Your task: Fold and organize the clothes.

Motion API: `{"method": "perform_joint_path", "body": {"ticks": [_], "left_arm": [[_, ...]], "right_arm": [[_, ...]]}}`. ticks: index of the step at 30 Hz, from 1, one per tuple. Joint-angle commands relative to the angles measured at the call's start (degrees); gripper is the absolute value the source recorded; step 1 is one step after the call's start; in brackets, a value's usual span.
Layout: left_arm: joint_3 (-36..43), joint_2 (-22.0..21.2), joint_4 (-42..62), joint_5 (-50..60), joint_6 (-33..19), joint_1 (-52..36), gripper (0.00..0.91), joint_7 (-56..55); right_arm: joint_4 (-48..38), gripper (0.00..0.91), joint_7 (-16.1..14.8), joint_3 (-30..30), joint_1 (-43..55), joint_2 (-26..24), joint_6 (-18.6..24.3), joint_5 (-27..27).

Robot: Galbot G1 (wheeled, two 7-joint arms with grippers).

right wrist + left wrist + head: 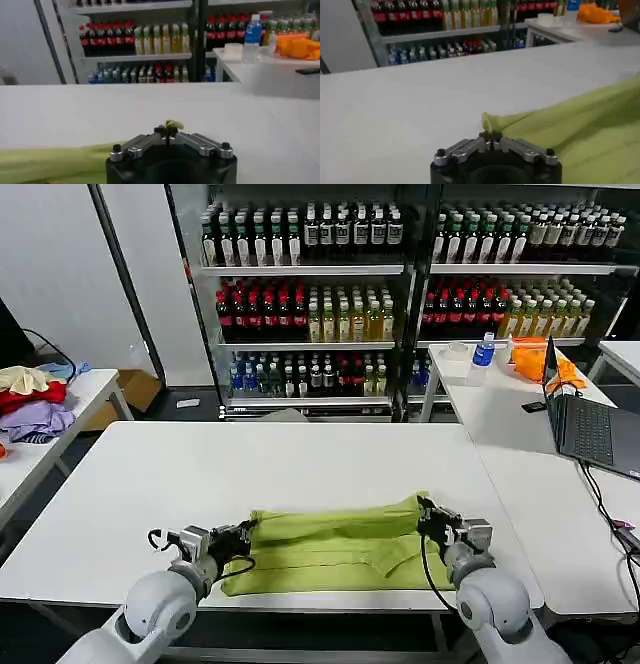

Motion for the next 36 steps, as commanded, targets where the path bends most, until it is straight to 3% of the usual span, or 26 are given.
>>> {"method": "perform_joint_path", "body": {"ticks": [1,2,4,5,6,7,20,27,36], "left_arm": [[-0.3,0.2,-0.6,4.1,0.4,4.1,0.020,-0.1],[-0.2,0.1,-0.4,4.7,0.4,4.2,0.020,-0.1],[-0.1,-0.5,0.3,6.4,0.3,4.0,0.060,-0.1],[-0.1,-0.7,0.4,6.6,0.3,4.0,0.514,-0.1],[-0.2,-1.1,0.5,6.9,0.2,3.9,0.816,-0.2],[-0.2,-1.5,0.6,7.6,0.1,3.9,0.907,-0.6],[-5.9,-3.4,-7.6,10.5,-3.9,10.6,0.907,-3.5],[-9.5,-7.1,-6.7,5.4,-2.7,15.2,0.907,-8.3],[-8.7,-14.0,-2.7,3.6,-2.6,13.3,0.907,-8.2]], "right_arm": [[1.1,0.000,-0.1,1.6,-4.9,0.9,0.2,-1.5],[1.1,0.000,-0.1,1.4,-5.0,1.2,0.0,-1.7],[0.9,0.212,0.0,1.1,-5.0,1.5,-0.6,-1.9],[0.9,0.856,0.0,0.9,-5.0,1.7,-1.1,-2.1],[1.0,0.907,0.0,0.5,-4.9,1.8,-1.8,-2.3],[1.1,0.907,-0.1,0.3,-5.0,1.9,-2.2,-2.4],[9.7,0.907,-0.4,3.3,-11.2,1.9,0.1,-7.8],[13.6,0.907,-0.3,5.5,-15.6,2.4,0.9,-8.5],[14.1,0.907,-0.8,5.2,-17.7,3.3,1.2,-9.7]]}}
